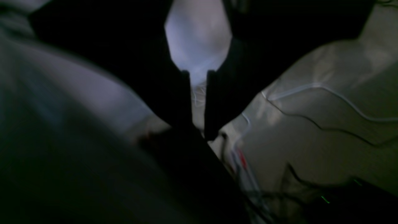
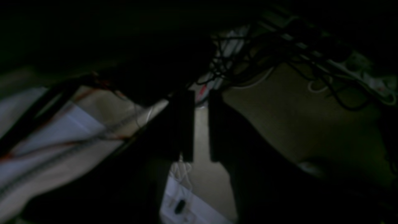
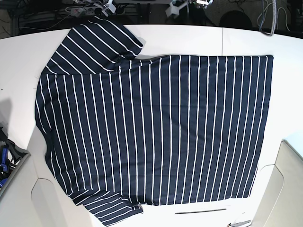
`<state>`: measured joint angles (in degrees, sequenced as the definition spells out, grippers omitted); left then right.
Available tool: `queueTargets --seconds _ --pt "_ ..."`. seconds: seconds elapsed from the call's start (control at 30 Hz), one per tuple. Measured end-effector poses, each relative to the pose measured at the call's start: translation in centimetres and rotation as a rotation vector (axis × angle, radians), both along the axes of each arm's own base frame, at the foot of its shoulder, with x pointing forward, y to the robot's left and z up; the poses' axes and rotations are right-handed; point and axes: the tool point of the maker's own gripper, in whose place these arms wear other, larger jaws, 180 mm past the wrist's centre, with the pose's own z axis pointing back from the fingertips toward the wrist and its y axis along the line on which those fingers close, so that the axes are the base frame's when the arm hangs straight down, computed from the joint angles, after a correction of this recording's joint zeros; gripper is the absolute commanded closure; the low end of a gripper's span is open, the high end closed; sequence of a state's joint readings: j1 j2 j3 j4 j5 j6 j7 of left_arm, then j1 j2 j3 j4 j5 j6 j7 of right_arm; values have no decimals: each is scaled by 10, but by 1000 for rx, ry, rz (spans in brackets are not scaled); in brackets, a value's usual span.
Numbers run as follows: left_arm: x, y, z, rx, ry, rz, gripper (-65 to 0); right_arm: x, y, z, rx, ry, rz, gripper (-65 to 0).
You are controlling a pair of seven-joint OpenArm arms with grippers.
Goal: Fold the T-shirt properly
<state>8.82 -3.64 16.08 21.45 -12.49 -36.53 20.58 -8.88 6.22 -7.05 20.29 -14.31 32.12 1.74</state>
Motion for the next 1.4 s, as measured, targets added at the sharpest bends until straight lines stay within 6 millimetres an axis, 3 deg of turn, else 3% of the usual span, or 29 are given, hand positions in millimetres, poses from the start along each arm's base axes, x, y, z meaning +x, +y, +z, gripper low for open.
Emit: queueTargets --seconds 0.07,0.3,0.47,0.53,0.7,0.9,1.07,1.27,1.4 --pt "-6 0 4 -15 -9 11 -87 -6 -9 2 -10 -12 5 -74" --pt "-9 30 16 2 -103 4 -87 -18 -32 17 -33 -77 45 -74" --pt "-39 25 34 2 -119 -4 -87 -17 -37 38 7 -130 -54 -74" --pt "-43 29 41 3 -138 -9 -87 -15 -43 48 16 -159 -67 -74" --pt "-19 38 54 27 -234 49 -87 -19 -53 72 19 -208 -28 -74" --pt "-21 59 74 75 -262 112 -87 -13 -47 110 82 -284 -29 -74" --pt "26 89 94 136 -390 186 -87 -6 -57 142 103 -307 -17 -74" --pt "28 124 121 189 -420 233 -87 7 -40 173 152 -309 0 -74" --pt "55 133 147 166 -492 281 -89 16 -31 190 177 -267 -23 -74"
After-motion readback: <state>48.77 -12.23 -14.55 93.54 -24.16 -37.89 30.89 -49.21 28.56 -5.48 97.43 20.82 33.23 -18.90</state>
